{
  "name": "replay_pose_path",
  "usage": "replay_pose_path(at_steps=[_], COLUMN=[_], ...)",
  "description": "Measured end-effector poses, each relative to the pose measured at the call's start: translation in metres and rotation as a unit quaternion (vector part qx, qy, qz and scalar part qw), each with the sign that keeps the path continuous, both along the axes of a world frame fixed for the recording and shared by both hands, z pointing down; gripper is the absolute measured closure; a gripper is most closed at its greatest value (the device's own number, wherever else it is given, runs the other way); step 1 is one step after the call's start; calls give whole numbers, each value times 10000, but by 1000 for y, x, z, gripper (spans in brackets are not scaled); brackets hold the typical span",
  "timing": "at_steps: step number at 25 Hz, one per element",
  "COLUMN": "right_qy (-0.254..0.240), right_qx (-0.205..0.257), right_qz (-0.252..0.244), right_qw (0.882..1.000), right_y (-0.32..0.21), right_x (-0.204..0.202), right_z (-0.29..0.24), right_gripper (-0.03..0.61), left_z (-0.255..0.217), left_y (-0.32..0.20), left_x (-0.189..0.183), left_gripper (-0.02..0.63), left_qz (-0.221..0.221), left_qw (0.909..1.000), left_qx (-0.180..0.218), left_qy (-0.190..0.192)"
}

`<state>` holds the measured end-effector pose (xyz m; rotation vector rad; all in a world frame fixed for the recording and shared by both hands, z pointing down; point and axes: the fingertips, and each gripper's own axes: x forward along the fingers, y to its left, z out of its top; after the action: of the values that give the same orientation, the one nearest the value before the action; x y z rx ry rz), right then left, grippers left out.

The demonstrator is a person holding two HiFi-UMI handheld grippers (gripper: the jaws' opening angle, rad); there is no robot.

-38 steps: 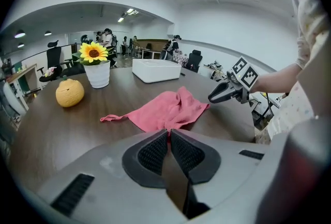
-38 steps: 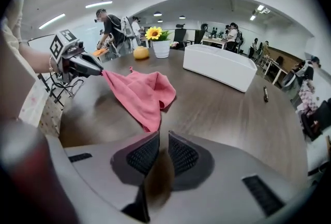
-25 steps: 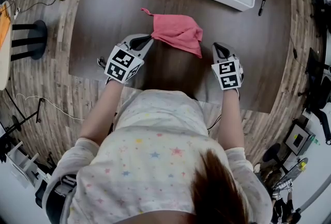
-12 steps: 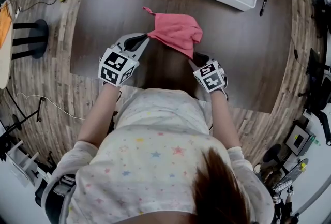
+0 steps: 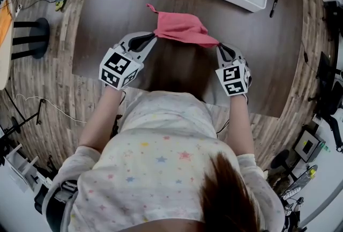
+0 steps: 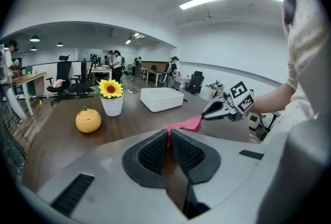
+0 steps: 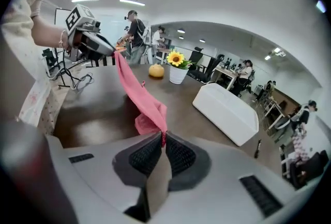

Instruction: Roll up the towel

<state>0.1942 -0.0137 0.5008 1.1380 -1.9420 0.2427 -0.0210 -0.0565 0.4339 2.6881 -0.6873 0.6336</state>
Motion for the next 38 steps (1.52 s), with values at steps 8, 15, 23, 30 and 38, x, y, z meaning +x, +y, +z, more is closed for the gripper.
replay_pose_path(at_steps=[8, 15, 23, 30, 38], right_qy=[-300, -772, -563, -590, -1079], right_qx=[-1286, -1464, -1570, -1549, -929], right_qz=[-618, -161, -389, -314, -6], right_qw=[9893, 9861, 9852, 9857, 9898], right_y=[78, 79, 74, 72, 34], right_x=[-6, -8, -37, -33, -22], right_z=[56, 64, 83, 75, 10], right_gripper=[530, 504, 523, 560, 563], left_z=[50, 77, 85, 75, 43], left_y=[46, 60, 57, 47, 19], left_x=[-1, -18, -25, -26, -22], left_gripper=[586, 586, 586, 586, 586], left_qz=[634, 718, 580, 441, 257], left_qw=[9950, 9908, 9909, 9936, 9979], left_qx=[-641, -768, -763, -640, -279], left_qy=[-418, -852, -940, -824, -516])
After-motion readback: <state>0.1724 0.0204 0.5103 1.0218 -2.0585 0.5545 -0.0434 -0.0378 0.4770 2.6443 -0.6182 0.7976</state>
